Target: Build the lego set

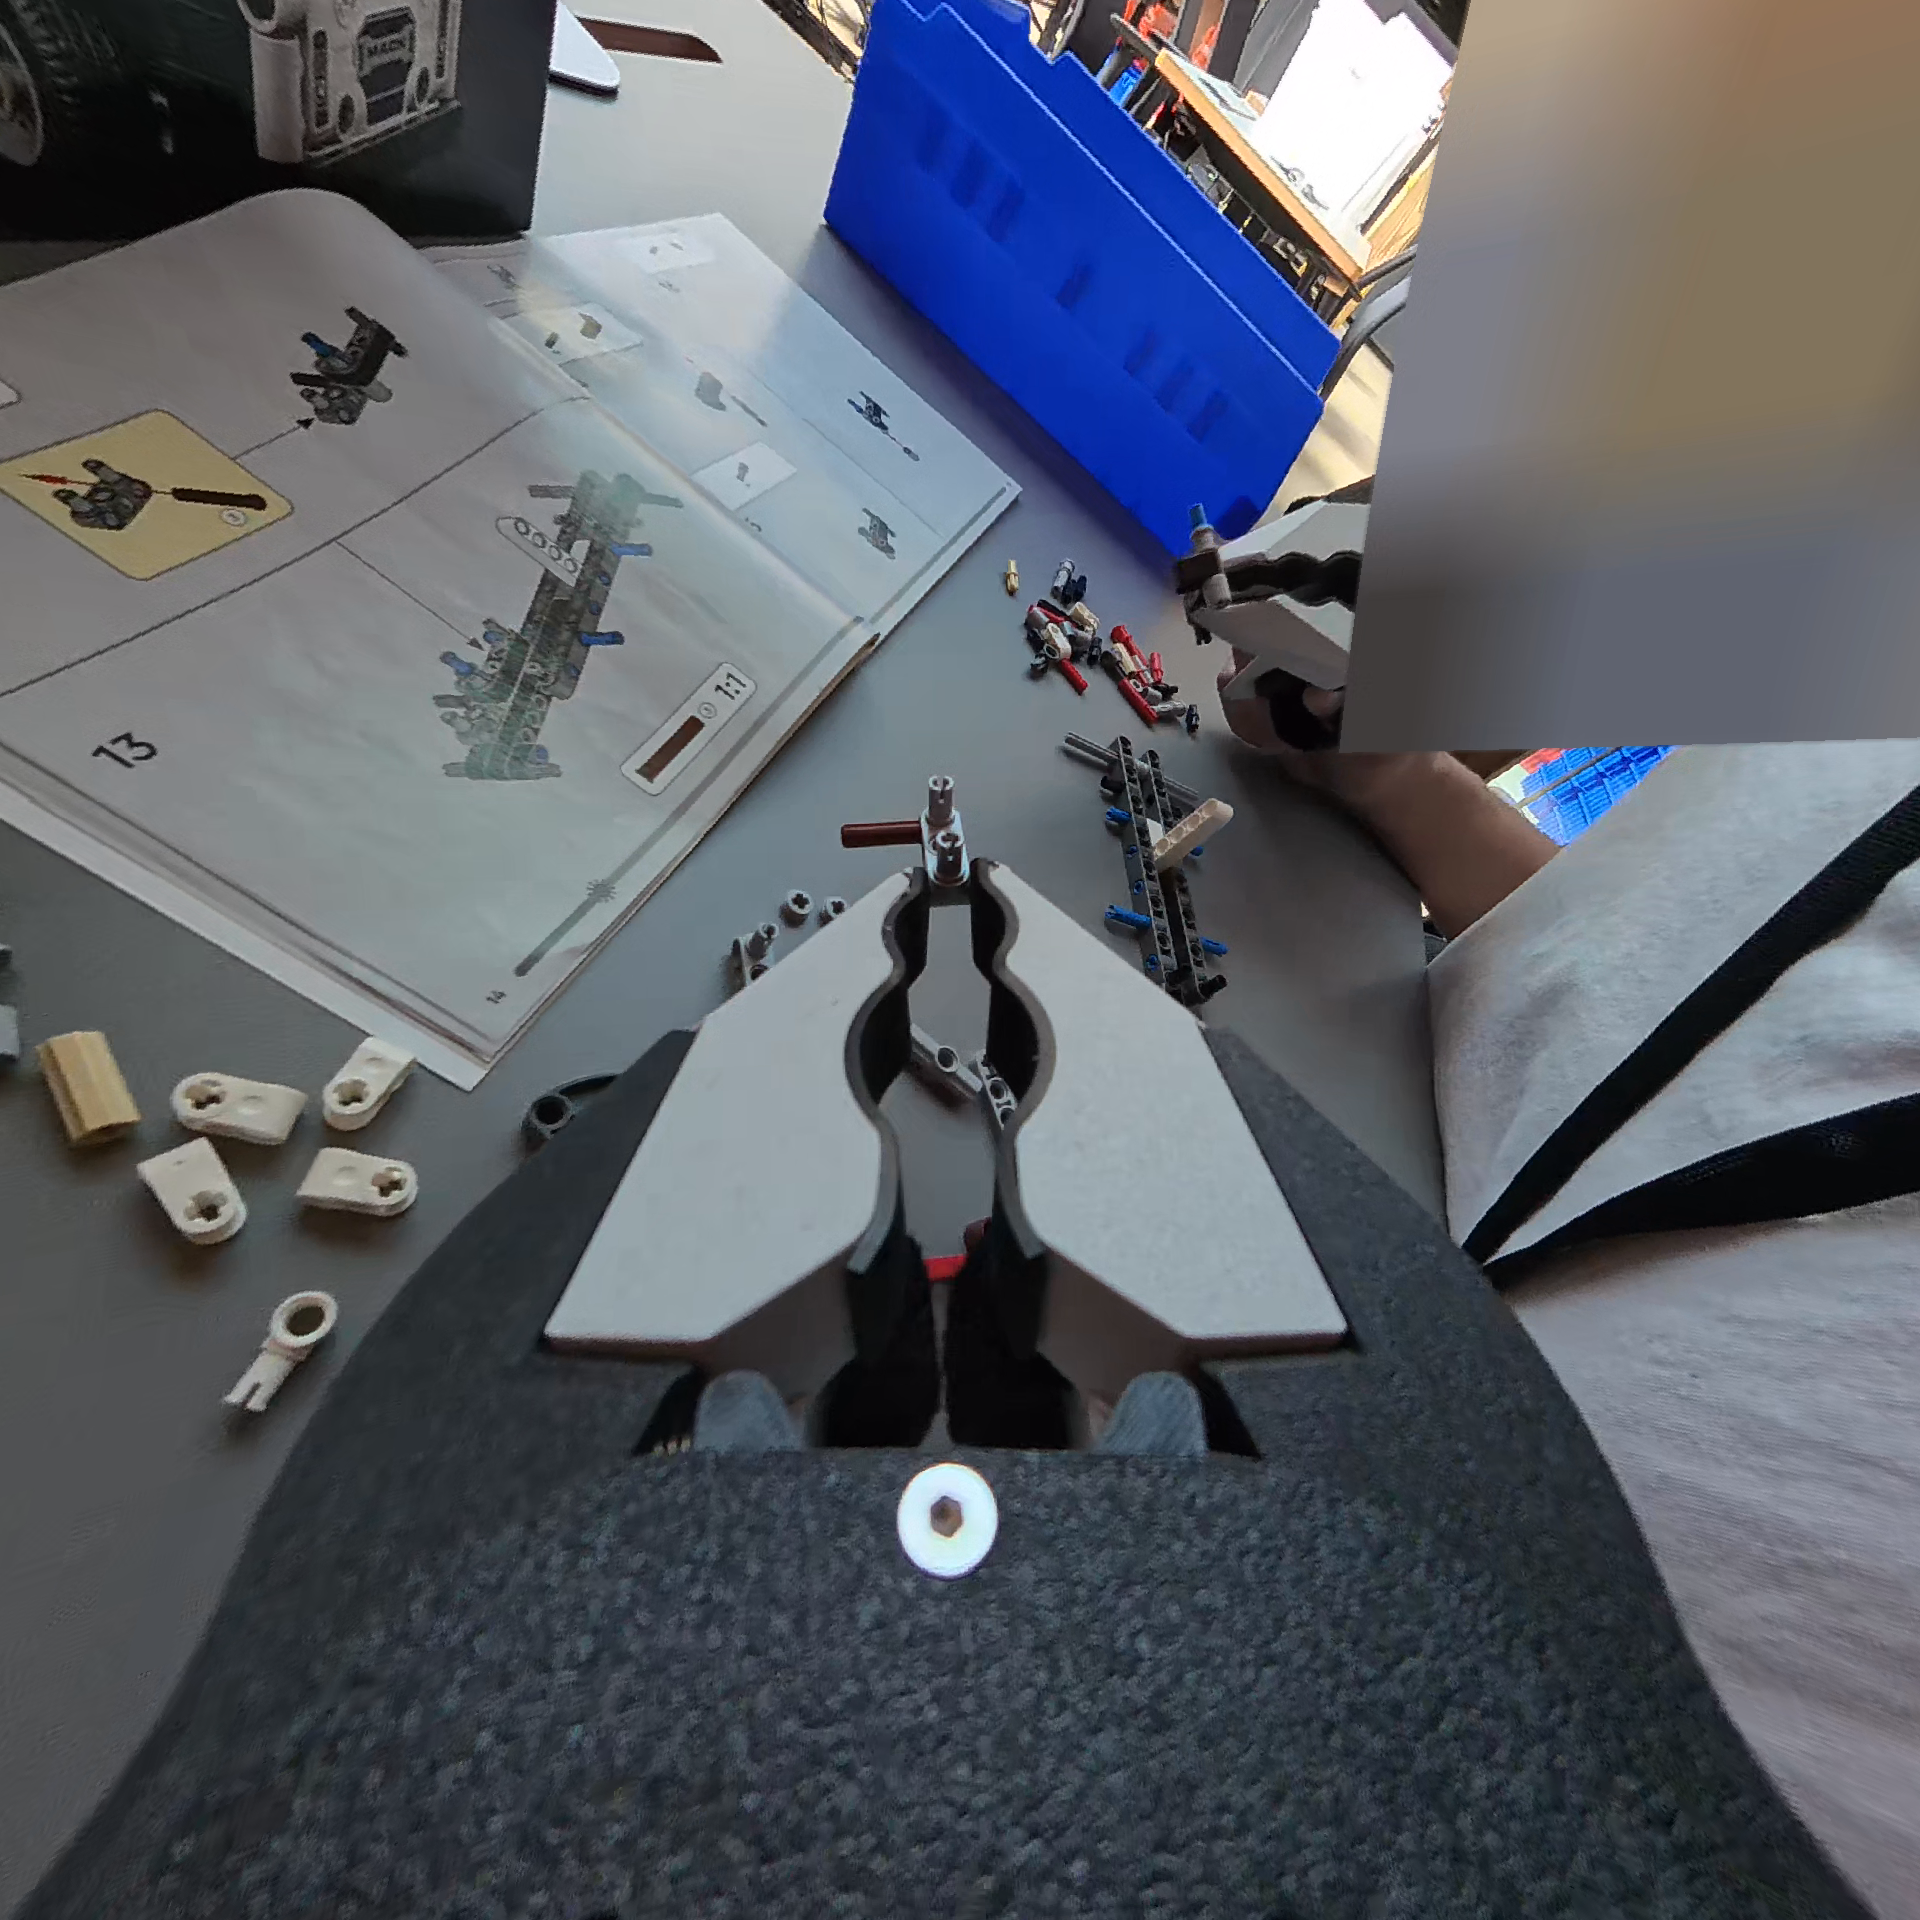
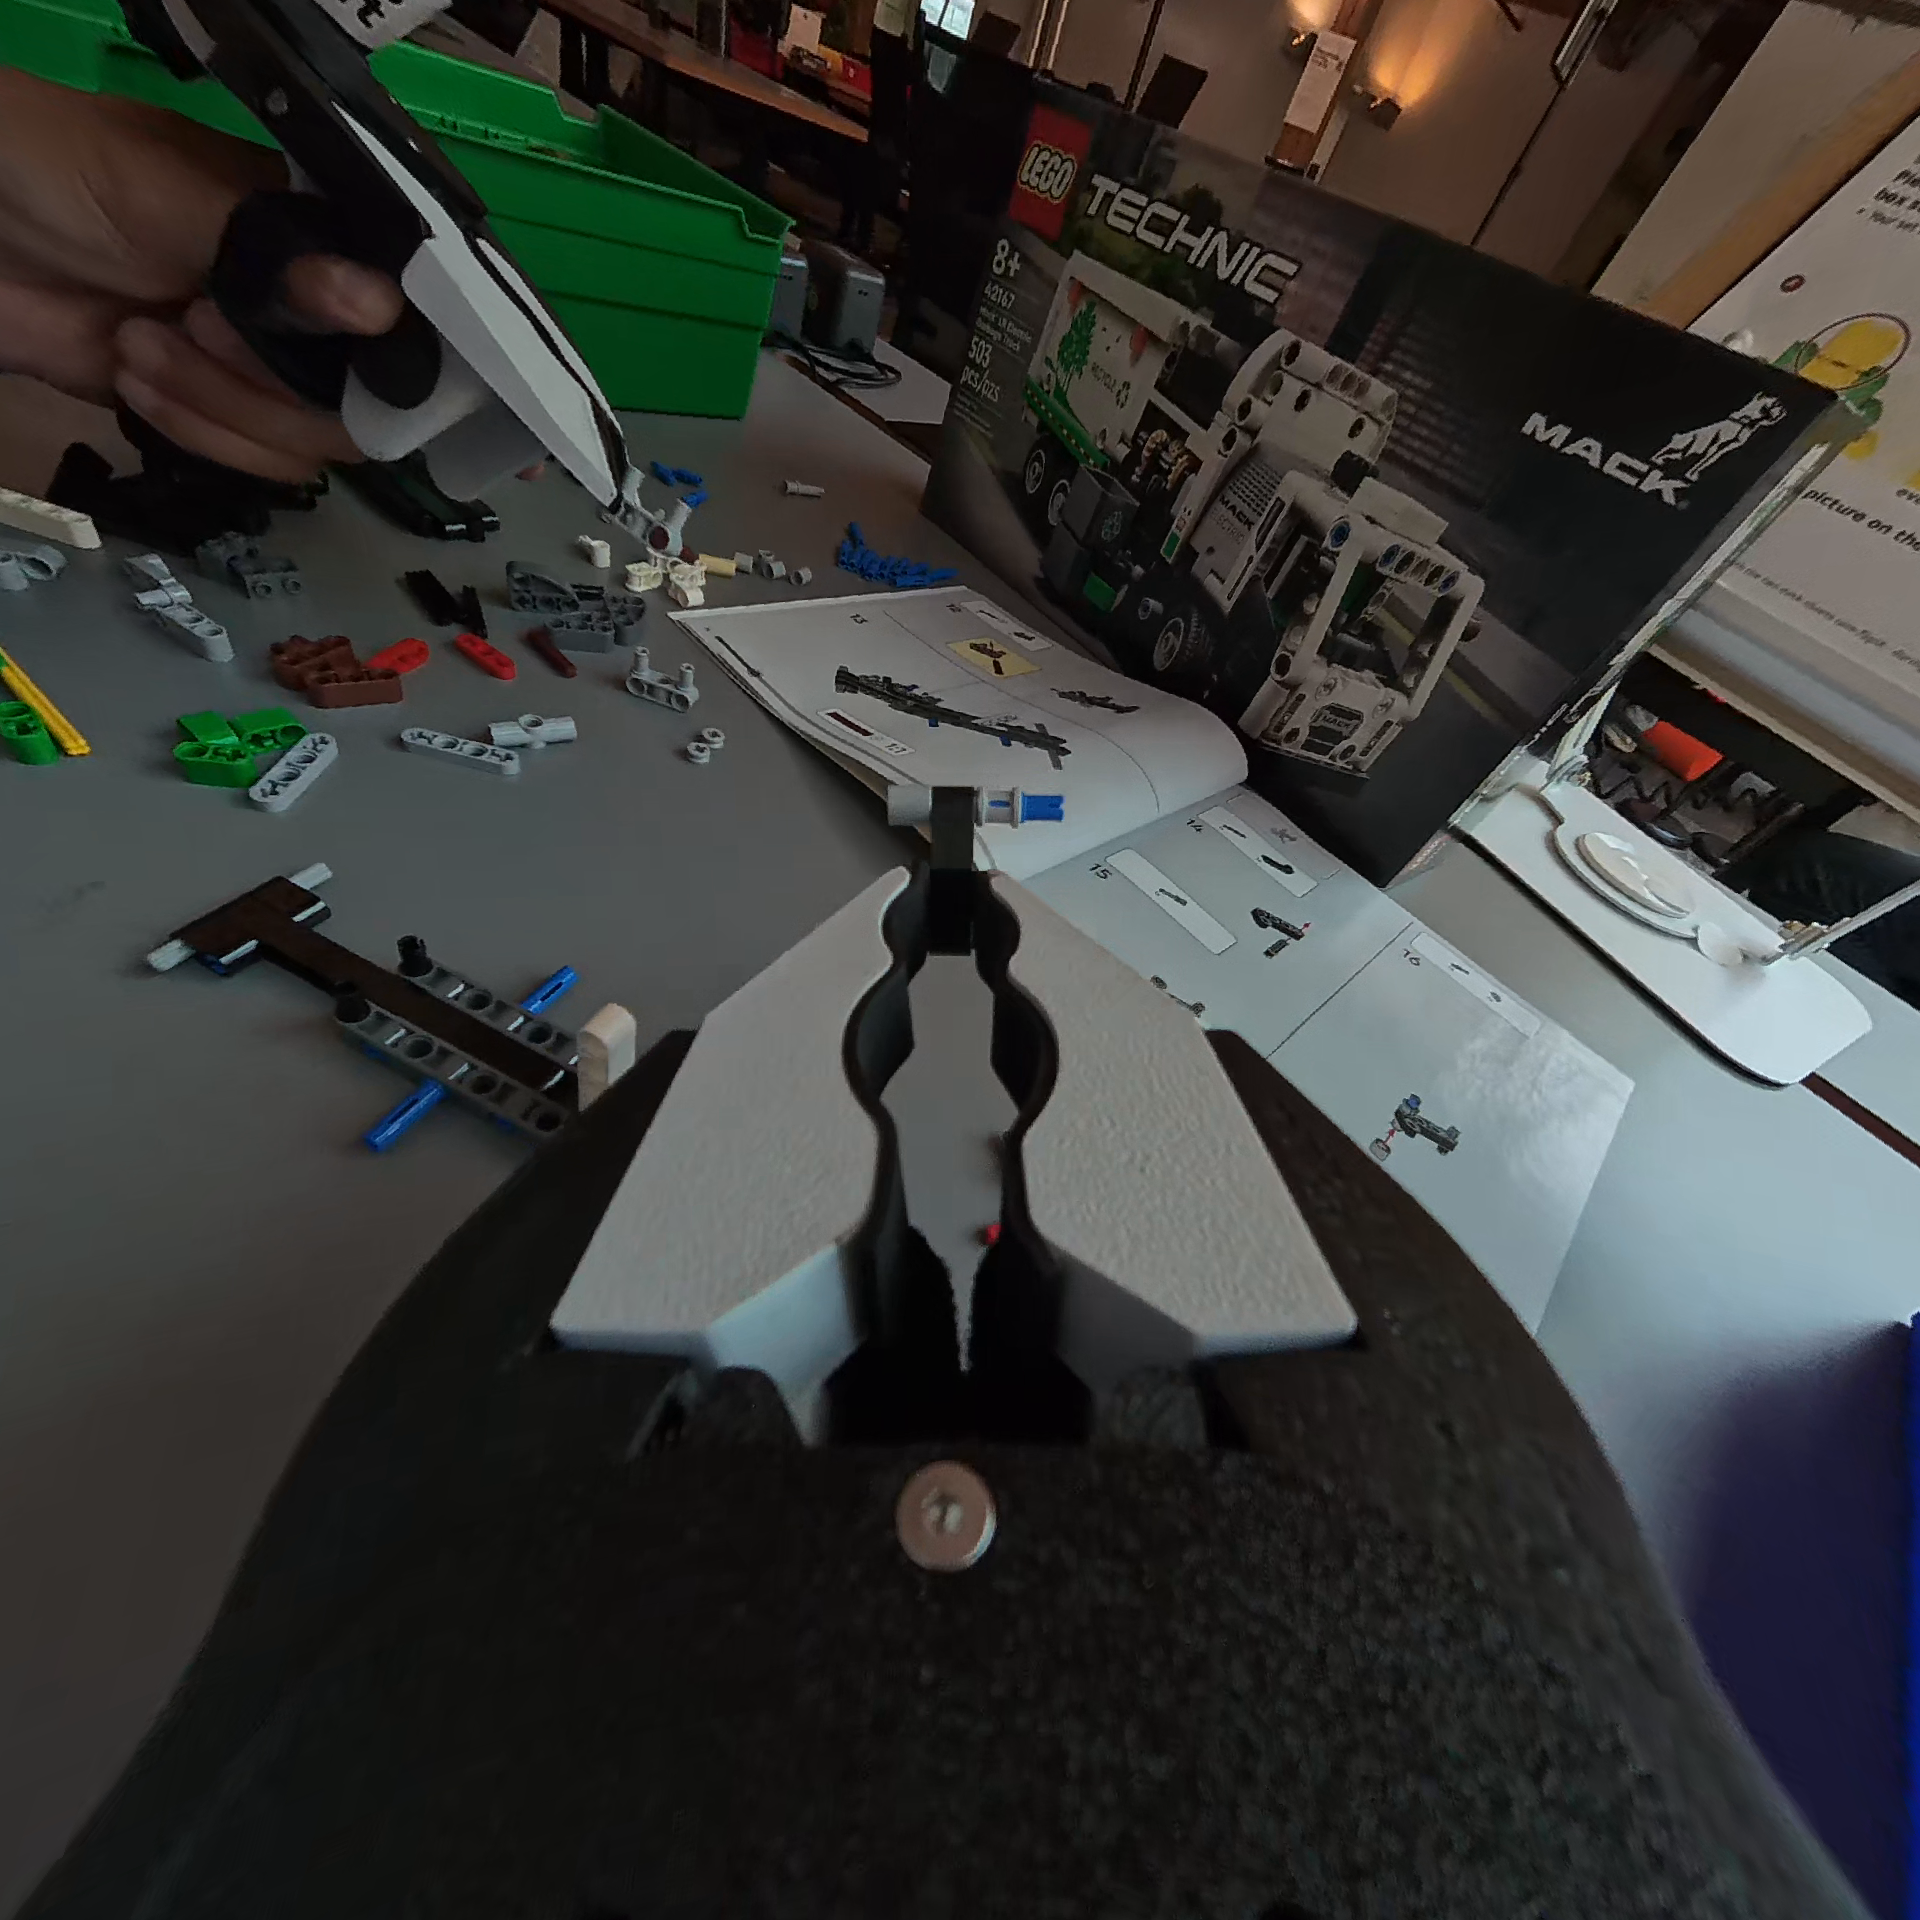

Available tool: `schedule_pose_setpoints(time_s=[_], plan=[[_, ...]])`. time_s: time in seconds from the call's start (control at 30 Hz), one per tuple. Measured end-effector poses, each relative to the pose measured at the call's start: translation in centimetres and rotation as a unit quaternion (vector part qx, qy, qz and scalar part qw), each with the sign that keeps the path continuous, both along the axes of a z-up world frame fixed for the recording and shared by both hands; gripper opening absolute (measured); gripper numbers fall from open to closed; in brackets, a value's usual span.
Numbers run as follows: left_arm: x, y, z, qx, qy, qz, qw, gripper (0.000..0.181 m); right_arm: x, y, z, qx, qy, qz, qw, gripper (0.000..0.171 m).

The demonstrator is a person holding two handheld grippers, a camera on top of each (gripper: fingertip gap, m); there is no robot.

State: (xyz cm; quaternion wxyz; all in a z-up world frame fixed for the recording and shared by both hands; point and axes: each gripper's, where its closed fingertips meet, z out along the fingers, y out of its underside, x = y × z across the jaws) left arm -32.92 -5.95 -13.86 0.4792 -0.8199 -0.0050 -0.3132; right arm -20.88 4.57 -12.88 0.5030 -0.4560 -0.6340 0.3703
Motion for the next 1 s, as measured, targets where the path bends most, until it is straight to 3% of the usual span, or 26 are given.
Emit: schedule_pose_setpoints(time_s=[1.0], plan=[[-0.6, 0.1, -0.9, -0.011, 0.011, 0.009, 1.000, 0.006, -0.1, 1.0, 0.0, -0.017, 0.004, -0.012, 1.000, 0.005]])
